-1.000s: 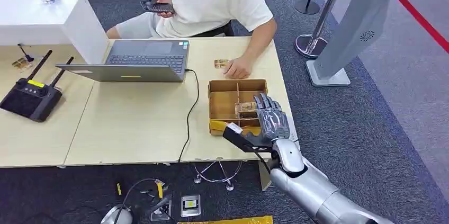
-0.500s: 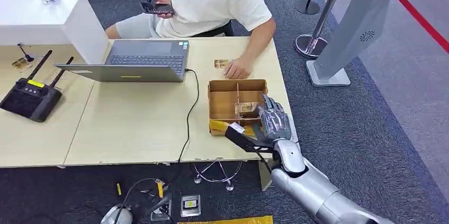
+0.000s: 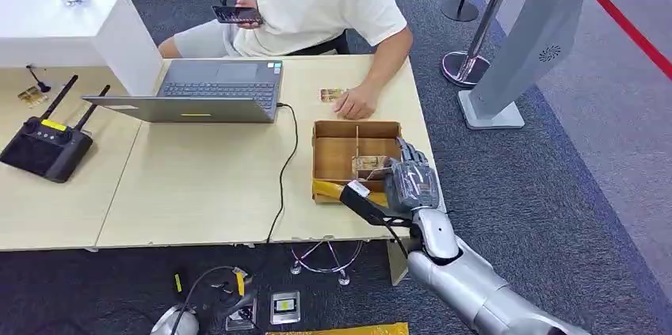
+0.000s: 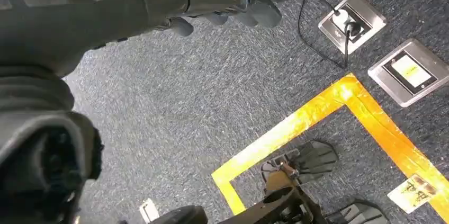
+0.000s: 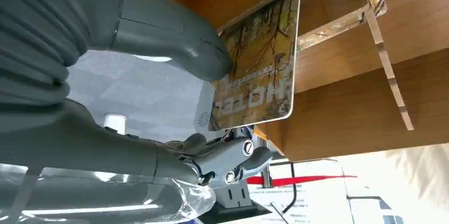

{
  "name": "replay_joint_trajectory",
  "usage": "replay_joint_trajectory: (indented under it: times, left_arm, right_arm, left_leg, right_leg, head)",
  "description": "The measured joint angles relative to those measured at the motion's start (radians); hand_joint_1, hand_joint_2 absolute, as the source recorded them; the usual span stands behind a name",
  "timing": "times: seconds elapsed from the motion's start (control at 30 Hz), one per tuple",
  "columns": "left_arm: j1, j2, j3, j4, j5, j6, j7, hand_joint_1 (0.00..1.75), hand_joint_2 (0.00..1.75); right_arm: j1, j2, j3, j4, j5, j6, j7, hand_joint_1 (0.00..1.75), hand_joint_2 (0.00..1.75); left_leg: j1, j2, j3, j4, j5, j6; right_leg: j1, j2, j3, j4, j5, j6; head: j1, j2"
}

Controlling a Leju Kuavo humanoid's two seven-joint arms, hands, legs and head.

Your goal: Pass the card to the sensor for recognition and then transmit it.

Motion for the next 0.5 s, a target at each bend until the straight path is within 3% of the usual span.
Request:
replay_joint_trajectory:
  times: [0.5]
  left_arm:
    - [-0.006,-0.004,0.000,0.006,-0.019,0.000,-0.001,0.00,0.00]
  right_arm:
    - [-0.022,0.005,-0.005,0.007,0.015,-0.051,-0.006,1.75,1.75]
  left_leg:
    - [0.000,0.000,0.000,0.000,0.000,0.000]
  right_leg:
    - [0.000,0.000,0.000,0.000,0.000,0.000]
  head:
    - [0.000,0.000]
